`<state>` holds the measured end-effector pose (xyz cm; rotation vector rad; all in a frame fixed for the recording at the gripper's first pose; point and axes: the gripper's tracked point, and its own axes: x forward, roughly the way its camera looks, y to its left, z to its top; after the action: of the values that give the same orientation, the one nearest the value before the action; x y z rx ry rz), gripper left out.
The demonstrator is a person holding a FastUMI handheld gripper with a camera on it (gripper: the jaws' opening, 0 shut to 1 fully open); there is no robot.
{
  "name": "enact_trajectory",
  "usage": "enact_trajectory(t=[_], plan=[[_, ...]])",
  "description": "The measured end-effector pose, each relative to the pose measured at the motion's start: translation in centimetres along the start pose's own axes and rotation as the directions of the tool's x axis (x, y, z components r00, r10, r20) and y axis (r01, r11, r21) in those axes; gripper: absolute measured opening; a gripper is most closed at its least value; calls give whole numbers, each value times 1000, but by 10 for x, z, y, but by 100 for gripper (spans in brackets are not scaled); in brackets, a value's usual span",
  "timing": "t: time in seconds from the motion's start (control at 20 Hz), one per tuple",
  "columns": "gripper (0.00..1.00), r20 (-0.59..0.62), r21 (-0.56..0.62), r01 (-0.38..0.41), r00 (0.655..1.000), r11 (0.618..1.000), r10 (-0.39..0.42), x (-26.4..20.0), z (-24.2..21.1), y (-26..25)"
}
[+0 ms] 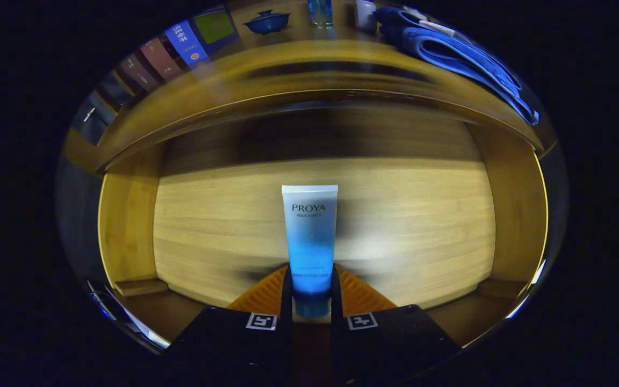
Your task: Pull open the drawer, take out the items inside it, and place them on the countertop above the cabinet.
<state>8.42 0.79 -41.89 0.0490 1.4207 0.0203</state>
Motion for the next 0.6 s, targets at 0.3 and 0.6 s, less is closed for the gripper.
enact_trajectory(t=[0.3, 0.6], plan=[[32, 121, -1, -69, 990, 998, 68, -71, 11, 2], [32, 209, -28, -62, 976, 998, 67, -124, 77, 8]])
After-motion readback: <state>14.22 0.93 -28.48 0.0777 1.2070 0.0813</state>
